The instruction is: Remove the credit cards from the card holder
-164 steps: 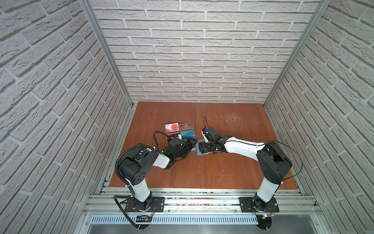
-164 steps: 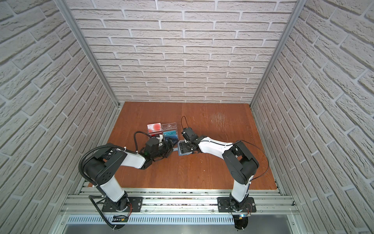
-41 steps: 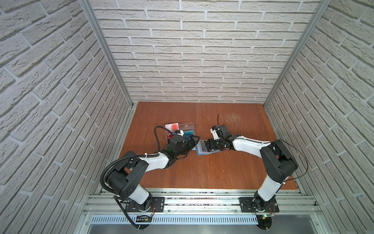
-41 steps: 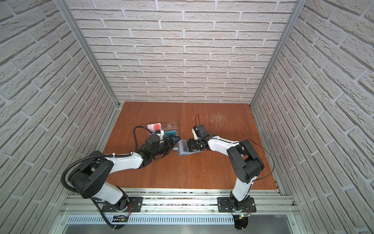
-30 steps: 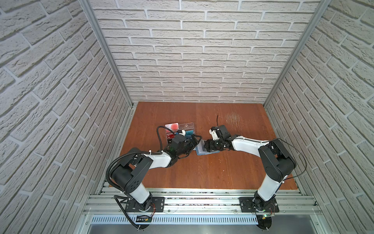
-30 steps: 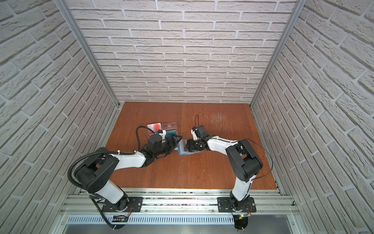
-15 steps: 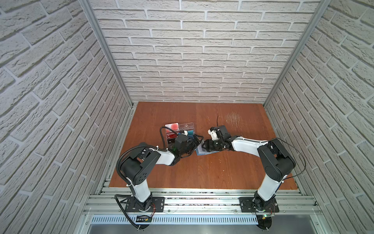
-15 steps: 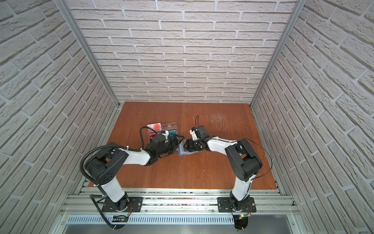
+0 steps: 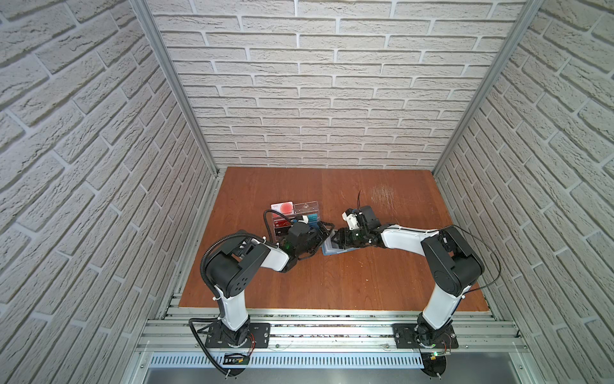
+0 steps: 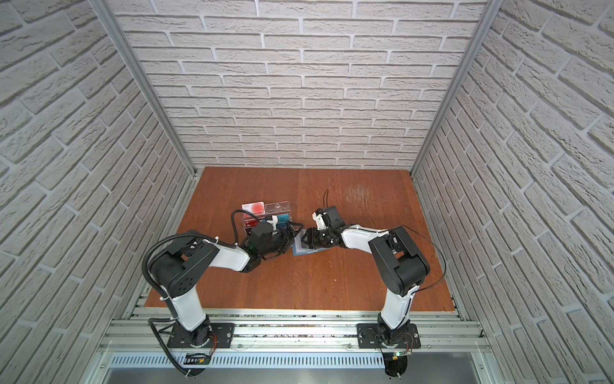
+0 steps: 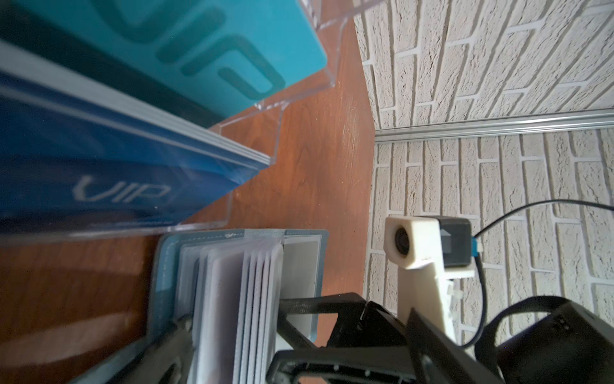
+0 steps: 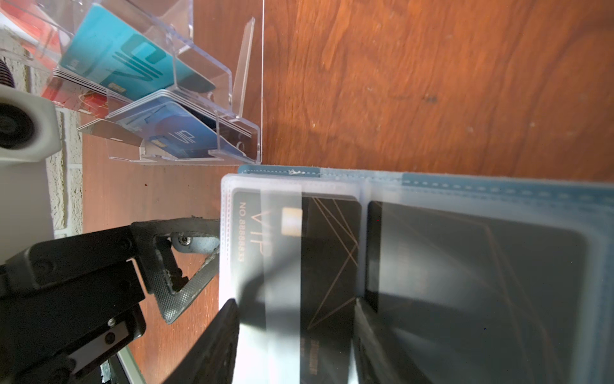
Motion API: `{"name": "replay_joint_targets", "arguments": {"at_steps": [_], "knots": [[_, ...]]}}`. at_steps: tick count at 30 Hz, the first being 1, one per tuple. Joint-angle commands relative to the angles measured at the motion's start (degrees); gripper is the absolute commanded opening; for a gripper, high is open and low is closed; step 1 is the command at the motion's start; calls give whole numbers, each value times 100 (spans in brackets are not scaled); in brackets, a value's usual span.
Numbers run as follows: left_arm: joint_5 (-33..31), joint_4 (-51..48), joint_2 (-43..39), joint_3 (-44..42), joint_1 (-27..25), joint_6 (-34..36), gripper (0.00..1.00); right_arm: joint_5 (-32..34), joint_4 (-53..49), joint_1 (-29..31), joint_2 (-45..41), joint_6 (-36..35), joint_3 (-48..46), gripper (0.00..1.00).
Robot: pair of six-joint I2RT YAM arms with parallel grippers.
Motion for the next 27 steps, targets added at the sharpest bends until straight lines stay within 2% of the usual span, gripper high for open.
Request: {"name": "replay_joint_targets", "arguments": {"at_steps": [1,14,27], "knots": [[-63,385,136,-91,-37,-26,98,-78,215,-14,-142,76,-141,54],[-72,483,219,-166,-33,-51,98,-35,355,-16,-538,27,-323,53],[-72,549,293,-177,-31,-69,98,-358,805,-17,-533,150,-446,51]]}}
